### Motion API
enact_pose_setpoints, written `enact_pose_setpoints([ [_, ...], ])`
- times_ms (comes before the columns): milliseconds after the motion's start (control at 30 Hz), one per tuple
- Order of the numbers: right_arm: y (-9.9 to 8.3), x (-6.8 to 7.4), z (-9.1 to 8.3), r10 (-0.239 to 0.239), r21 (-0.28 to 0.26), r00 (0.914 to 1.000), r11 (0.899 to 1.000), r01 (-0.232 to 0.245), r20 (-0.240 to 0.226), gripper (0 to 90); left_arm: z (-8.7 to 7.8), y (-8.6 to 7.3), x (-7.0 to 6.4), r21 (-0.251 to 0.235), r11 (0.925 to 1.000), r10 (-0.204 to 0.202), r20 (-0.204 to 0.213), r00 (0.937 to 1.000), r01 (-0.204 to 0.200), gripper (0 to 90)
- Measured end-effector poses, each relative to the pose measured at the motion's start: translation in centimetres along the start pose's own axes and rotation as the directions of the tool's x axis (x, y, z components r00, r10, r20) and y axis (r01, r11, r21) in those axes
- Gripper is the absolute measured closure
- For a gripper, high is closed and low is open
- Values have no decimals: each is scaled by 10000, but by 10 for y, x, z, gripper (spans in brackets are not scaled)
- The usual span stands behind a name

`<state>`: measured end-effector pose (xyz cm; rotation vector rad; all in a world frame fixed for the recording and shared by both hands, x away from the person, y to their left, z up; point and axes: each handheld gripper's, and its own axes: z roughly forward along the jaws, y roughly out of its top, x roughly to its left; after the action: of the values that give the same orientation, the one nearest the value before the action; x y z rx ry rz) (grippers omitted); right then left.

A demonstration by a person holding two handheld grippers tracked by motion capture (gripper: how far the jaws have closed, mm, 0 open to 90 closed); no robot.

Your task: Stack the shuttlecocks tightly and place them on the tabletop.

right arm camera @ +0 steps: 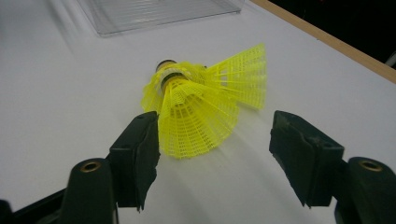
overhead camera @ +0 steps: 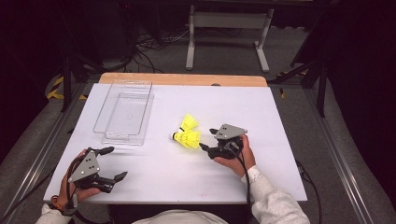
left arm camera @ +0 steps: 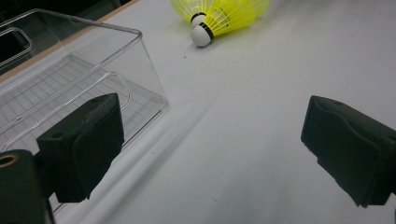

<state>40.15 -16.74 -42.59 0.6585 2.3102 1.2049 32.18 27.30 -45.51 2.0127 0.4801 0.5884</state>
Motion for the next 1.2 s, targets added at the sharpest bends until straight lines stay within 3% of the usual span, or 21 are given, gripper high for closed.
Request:
enact_pose_setpoints([
  [500, 1, -2, -12, -116, -307, 9991, 9994, 128, 403, 292, 1, 0, -1, 57, 9999, 117, -5, 9999, -117, 68],
  [567, 1, -4, -14, -11, -383, 9979, 9993, 37, 655, 226, 1, 0, -1, 102, 9999, 137, -4, 9999, -136, 68],
  [767, 0, -7, -13, 80, -343, 9941, 9994, -43, 1078, 177, 2, 0, -1, 141, 9998, 169, 0, 9999, -169, 68],
  [1000, 2, -11, -12, 35, -450, 9907, 9990, 26, 1363, 172, 2, 0, -1, 152, 9998, 154, 8, 9999, -154, 69],
  [1200, 12, -16, -12, 158, -717, 9910, 9974, -63, 1328, 189, 2, 0, -2, 219, 9996, 187, 19, 9998, -187, 71],
])
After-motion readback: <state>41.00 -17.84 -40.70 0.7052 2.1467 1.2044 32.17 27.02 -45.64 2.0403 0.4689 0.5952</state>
